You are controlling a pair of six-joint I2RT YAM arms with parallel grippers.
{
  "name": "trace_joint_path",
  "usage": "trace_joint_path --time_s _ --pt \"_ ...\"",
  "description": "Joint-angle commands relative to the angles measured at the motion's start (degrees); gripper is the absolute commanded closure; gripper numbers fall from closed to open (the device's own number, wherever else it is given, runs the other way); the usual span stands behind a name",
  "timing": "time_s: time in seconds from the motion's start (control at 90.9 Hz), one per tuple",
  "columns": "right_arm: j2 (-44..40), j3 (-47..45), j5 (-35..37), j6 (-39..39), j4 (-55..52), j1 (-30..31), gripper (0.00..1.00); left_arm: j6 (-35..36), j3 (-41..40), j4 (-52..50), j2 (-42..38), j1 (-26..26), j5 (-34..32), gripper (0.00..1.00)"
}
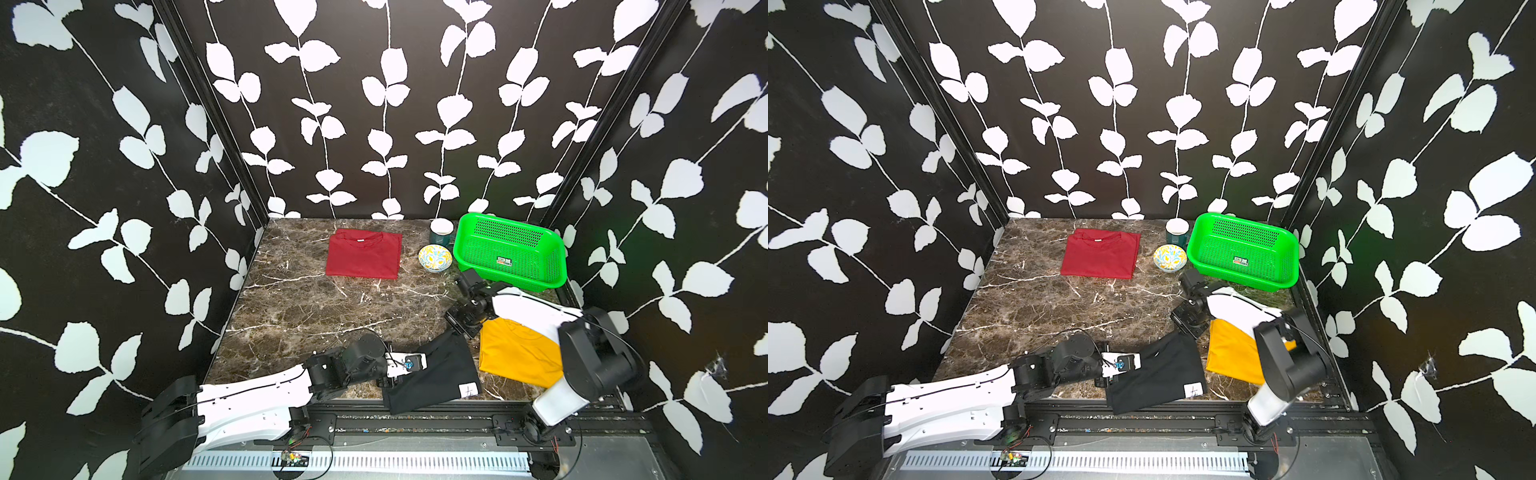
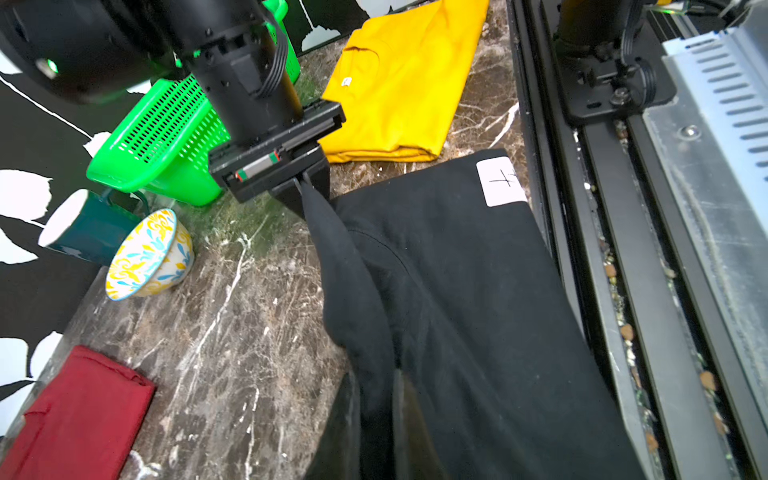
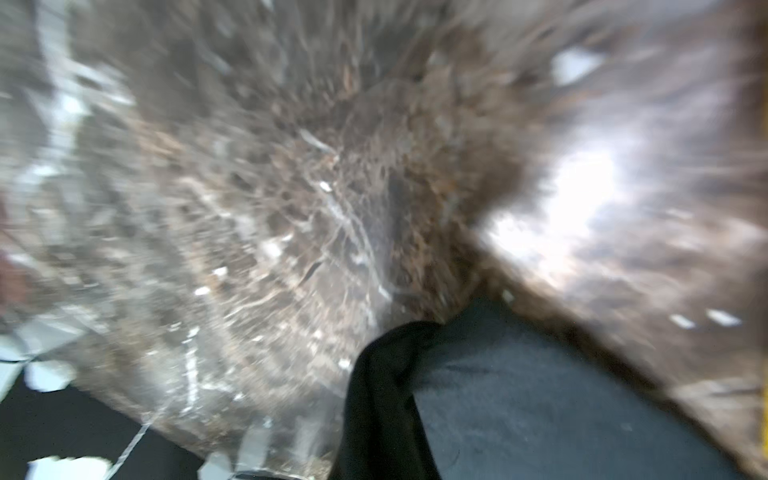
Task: Put the folded t-shirts into the basket
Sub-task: Pick up the T-shirt from the center of the board, then adjust the bin at the center of the board.
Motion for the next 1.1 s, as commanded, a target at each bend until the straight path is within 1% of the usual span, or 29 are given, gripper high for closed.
trace_joint_path --time_s 0.0,0.077,0.176,0.286,0.363,0.407,0.506,0.583,0.671,0.726,0.836,0.924,1.034,1.089 --pt "-7.7 0.4 3.8 1.4 -2.9 -1.6 1.00 1.9 4.0 -0.7 -0.5 -0.3 0.3 1.00" --pt "-13.2 1.0 7.2 1.7 -5.5 -2.6 1.00 3.5 6.6 -2.1 1.3 -0.3 2.1 1.00" --pt "-18.8 2.5 11.6 1.9 -7.9 -4.1 1.00 4.7 11.2 -3.9 4.9 -0.3 -0.2 1.00" --pt "-22.9 5.6 15.9 2.0 -11.7 -6.0 1.00 6.0 16.6 -1.4 10.0 -0.3 -2.5 1.00" --pt "-24.7 7.4 17.4 2.0 -12.9 -7.4 1.00 6.6 21.1 1.0 13.8 -0.3 -4.0 1.00" --pt "-25.4 8.6 18.1 3.6 -13.4 -8.4 1.00 7.1 23.5 3.0 16.3 -0.2 -4.7 1.00" --pt "-26.2 11.2 19.3 4.2 -14.4 -11.3 1.00 7.6 30.1 4.9 22.3 0.5 -4.3 1.00" --pt "-26.3 13.3 18.7 4.4 -15.0 -14.2 1.00 6.3 35.9 4.9 26.3 1.3 -3.7 1.00" --pt "-26.7 15.2 18.4 4.8 -15.6 -16.2 1.00 4.6 40.4 6.9 29.6 2.2 -2.9 1.00" --pt "-27.0 16.1 18.8 5.1 -15.8 -17.4 1.00 3.4 42.9 7.6 31.2 3.0 -1.6 1.00" --pt "-27.8 17.5 20.1 5.7 -16.0 -20.0 1.00 0.2 49.7 6.7 36.2 6.1 3.8 1.00" --pt "-28.1 18.1 20.4 6.1 -15.2 -22.0 1.00 0.1 53.9 8.1 41.1 7.7 6.6 1.00" --pt "-26.3 19.4 20.6 6.0 -14.9 -24.7 1.00 0.0 60.5 8.3 47.6 9.1 7.2 1.00" --pt "-24.7 21.9 20.8 5.6 -15.6 -26.5 1.00 -1.4 63.6 9.0 50.8 10.2 7.7 1.00"
